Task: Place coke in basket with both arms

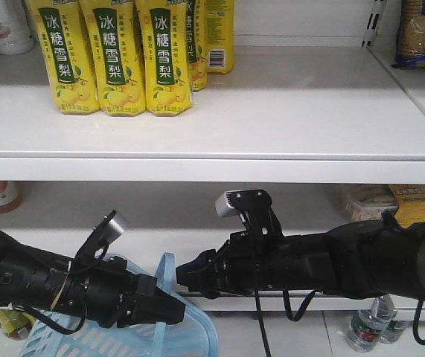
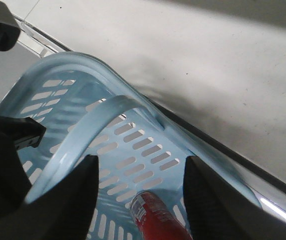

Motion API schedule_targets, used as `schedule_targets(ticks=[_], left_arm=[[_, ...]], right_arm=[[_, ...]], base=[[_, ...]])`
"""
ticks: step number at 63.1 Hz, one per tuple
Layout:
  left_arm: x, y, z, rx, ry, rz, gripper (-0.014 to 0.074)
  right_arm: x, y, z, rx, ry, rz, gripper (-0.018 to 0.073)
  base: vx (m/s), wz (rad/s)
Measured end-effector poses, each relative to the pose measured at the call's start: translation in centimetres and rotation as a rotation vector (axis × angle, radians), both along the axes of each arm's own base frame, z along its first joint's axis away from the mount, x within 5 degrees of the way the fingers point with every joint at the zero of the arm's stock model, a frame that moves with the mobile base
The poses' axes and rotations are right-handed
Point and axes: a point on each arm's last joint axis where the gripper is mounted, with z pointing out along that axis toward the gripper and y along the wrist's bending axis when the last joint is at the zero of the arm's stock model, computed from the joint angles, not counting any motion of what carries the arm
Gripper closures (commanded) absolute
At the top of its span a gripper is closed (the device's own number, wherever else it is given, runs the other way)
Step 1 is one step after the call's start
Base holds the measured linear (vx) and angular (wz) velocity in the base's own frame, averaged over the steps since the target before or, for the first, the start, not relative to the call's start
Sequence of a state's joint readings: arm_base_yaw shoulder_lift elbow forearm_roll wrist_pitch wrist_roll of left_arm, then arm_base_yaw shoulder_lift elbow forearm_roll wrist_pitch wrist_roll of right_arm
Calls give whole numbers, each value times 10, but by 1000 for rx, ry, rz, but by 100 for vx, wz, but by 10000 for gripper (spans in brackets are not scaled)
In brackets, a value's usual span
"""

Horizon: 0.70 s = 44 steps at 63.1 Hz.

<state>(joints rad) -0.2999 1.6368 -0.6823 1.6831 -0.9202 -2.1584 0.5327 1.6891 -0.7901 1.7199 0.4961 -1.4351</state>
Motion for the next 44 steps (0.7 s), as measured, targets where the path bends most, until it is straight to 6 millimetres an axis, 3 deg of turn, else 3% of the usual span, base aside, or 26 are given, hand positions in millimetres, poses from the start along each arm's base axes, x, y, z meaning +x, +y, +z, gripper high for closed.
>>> schedule_targets(ticks=[19, 44], left_arm=[[0, 0, 0, 1, 0, 1, 601], [0, 0, 0, 1, 0, 1, 601]], right_arm=[[-5, 0, 7, 27, -15, 30, 175], [-41, -26, 35, 9, -154, 34, 175]], base=[[0, 0], [0, 0]])
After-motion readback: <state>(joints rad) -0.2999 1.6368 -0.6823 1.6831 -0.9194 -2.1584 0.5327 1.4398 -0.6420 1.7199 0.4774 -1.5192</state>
